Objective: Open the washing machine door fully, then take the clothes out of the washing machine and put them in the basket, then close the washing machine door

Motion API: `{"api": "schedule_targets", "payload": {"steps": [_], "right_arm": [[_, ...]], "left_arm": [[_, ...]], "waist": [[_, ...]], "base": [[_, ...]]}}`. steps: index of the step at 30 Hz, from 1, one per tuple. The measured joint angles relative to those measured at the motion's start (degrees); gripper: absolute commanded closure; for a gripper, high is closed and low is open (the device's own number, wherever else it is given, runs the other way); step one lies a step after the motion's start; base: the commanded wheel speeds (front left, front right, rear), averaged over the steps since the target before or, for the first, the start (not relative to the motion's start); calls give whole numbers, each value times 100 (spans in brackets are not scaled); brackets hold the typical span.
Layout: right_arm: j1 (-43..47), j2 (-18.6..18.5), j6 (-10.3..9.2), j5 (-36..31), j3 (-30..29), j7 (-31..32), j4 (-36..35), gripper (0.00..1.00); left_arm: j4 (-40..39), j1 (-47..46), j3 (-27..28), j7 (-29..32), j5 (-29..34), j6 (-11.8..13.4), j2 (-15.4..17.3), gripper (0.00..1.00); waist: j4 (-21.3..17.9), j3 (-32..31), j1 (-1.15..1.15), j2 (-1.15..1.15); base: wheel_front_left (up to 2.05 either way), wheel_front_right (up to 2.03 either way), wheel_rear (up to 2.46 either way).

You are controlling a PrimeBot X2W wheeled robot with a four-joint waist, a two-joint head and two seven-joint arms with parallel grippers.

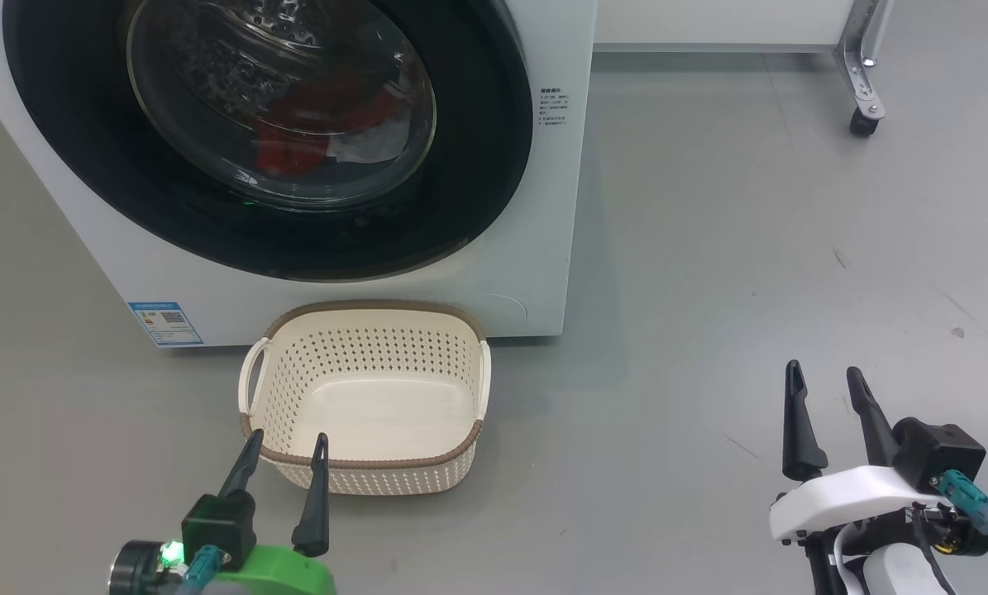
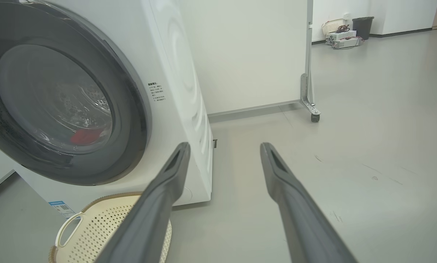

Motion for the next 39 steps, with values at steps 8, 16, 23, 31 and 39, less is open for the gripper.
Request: {"api": "schedule_targets", "payload": {"steps": [8,16,23,31,39], "right_arm": [[-4,-32,-5,-40,51,53,138,0],[-49,-65,-46,-152,82,57,196,0],[-70,-62,-46,-152,89,57,260,0],[-79,-62,-46,-152,94,48,313,0],[-87,-74,-46,-158,105,21,347,0]], "left_arm": [[235,-15,-22,0,-112,93,0,0],[315,-87,-70,0,-155,140,0,0],[368,-180,-96,0,-176,144,0,0],[415,-199,-113,0,-189,171,0,0],[476,-202,-148,0,-189,192,0,0]], "waist": [[7,-1,0,0],[20,-1,0,0],[31,-3,0,0],[46,-17,0,0],[72,-31,0,0]], "base": [[0,0,0],[0,0,0],[0,0,0],[0,0,0],[0,0,0]]}}
